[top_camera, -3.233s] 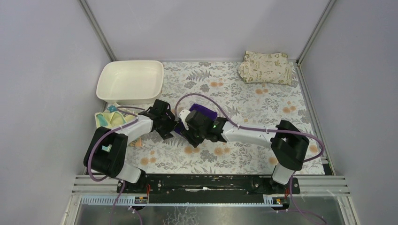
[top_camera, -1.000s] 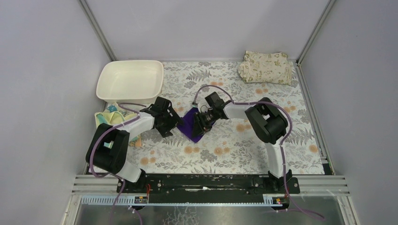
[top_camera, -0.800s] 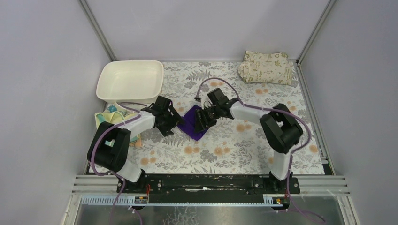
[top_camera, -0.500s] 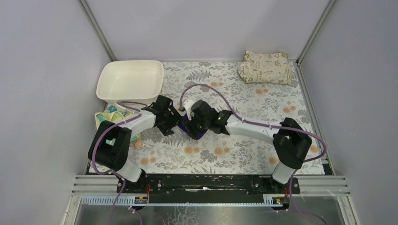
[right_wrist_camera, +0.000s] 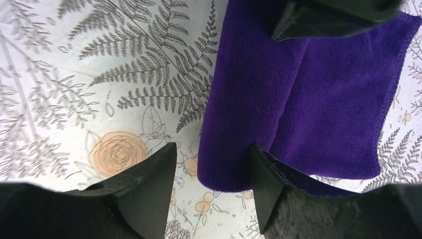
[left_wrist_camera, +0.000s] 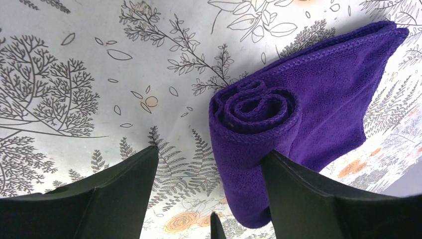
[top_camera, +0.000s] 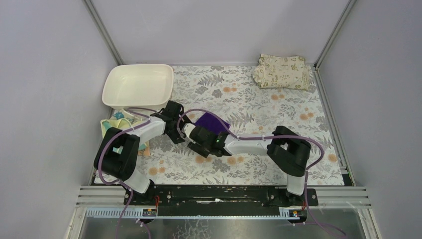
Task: Roll the towels
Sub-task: Roll the towel at the center of the board.
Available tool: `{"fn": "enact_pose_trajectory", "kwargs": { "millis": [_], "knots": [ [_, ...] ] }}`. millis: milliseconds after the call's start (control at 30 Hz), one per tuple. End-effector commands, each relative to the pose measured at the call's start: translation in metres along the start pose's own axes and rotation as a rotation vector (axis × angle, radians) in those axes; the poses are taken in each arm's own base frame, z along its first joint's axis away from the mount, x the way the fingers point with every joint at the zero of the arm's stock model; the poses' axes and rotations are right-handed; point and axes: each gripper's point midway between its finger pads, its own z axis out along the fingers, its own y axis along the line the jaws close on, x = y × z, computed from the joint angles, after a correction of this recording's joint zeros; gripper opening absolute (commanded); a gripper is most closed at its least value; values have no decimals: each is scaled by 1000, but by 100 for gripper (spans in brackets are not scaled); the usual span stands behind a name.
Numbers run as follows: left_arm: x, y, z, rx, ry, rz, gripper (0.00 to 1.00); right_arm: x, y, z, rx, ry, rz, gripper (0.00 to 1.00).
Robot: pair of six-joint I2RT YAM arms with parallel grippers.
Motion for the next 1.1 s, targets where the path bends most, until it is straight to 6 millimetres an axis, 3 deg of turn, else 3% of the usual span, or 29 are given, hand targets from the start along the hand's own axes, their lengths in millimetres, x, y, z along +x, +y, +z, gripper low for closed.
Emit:
{"fn": "enact_pose_trajectory", "kwargs": {
  "millis": [0, 200, 300, 500, 733, 933, 1067],
  "knots": [
    [10, 46, 20, -171, 14, -1, 75, 0, -9, 13, 83, 6, -47, 60],
    [11, 44, 20, -164, 21, 5, 76, 21, -9, 28, 98, 68, -88, 50],
    [10, 42, 16, -156, 18, 9, 77, 29, -5, 31, 55, 87, -78, 37],
    [2, 33, -3, -113, -25, 31, 83, 25, 17, 19, -239, 67, 89, 16],
    [-9, 31, -41, -39, -91, 13, 93, 6, 36, -3, -611, 13, 348, 12],
    [-5, 34, -60, 1, -116, 13, 97, -2, 35, -9, -864, -16, 569, 12],
    [-1, 27, -62, 45, -100, 19, 98, 2, 25, -7, -931, -24, 701, 12]
  ]
}}
